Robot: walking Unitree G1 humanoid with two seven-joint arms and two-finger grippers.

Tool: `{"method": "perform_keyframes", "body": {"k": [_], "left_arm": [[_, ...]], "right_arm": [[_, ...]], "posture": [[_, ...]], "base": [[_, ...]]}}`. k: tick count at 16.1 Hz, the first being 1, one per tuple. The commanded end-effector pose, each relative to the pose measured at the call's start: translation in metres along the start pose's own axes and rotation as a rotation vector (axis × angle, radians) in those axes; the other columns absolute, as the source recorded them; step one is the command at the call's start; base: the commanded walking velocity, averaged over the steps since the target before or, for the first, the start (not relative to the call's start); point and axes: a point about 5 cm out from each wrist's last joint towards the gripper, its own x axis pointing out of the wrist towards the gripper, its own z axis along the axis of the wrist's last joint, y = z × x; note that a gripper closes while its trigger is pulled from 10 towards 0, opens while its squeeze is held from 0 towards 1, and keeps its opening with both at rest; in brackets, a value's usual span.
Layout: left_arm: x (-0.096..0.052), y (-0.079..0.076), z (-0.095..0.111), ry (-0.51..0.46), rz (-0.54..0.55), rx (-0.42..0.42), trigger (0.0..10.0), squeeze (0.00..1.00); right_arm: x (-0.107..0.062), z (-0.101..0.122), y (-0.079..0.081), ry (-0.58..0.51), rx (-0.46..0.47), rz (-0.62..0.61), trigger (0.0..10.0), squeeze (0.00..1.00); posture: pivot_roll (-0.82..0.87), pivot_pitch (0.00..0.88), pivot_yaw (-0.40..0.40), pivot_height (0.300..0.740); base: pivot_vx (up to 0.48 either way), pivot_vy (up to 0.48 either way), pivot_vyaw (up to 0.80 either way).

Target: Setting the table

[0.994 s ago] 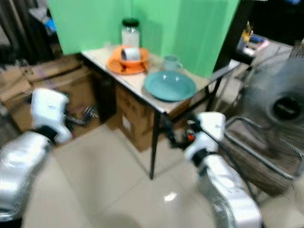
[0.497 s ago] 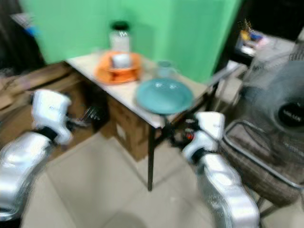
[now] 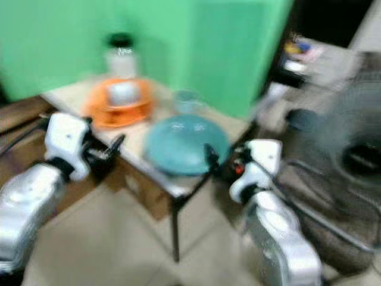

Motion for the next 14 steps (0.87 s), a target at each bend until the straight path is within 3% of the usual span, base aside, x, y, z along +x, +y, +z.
{"method": "perform_keyframes", "body": {"k": [1,3,7,9,13,14], "left_arm": [[-0.002,0.007,0.002,-0.007,0.006,0.019,10.0,0.00],[-0.001,0.004,0.001,-0.002,-0.039,0.036,10.0,0.00],[0.001,-0.004,-0.006,0.032,-0.154,0.077,10.0,0.00],[0.009,-0.006,-0.014,0.056,-0.272,0.112,10.0,0.00],[0.024,-0.002,-0.022,0.068,-0.394,0.147,10.0,0.00],[0.034,-0.003,-0.028,0.075,-0.467,0.181,10.0,0.00]], "right_arm": [[0.002,0.003,0.005,-0.015,0.004,0.010,10.0,0.00],[0.000,0.003,0.003,-0.011,0.012,0.000,10.0,0.00],[0.001,0.001,-0.003,0.033,0.022,-0.008,10.0,0.00],[0.007,0.000,-0.007,0.055,0.050,0.002,10.0,0.00],[0.020,0.005,-0.013,0.055,0.041,-0.003,10.0,0.00],[0.027,0.008,-0.015,0.052,0.040,-0.010,10.0,0.00]], "posture": [[0.10,0.000,0.002,0.740],[0.10,0.000,0.002,0.740],[0.09,0.000,-0.001,0.740],[0.09,0.000,-0.004,0.740],[0.08,0.000,0.000,0.740],[0.07,0.000,0.002,0.740]], "base": [[0.405,0.000,0.00],[0.315,0.000,0.00],[0.000,0.000,0.00],[0.000,0.000,0.00],[0.000,0.000,0.00],[0.000,0.000,0.00]]}}
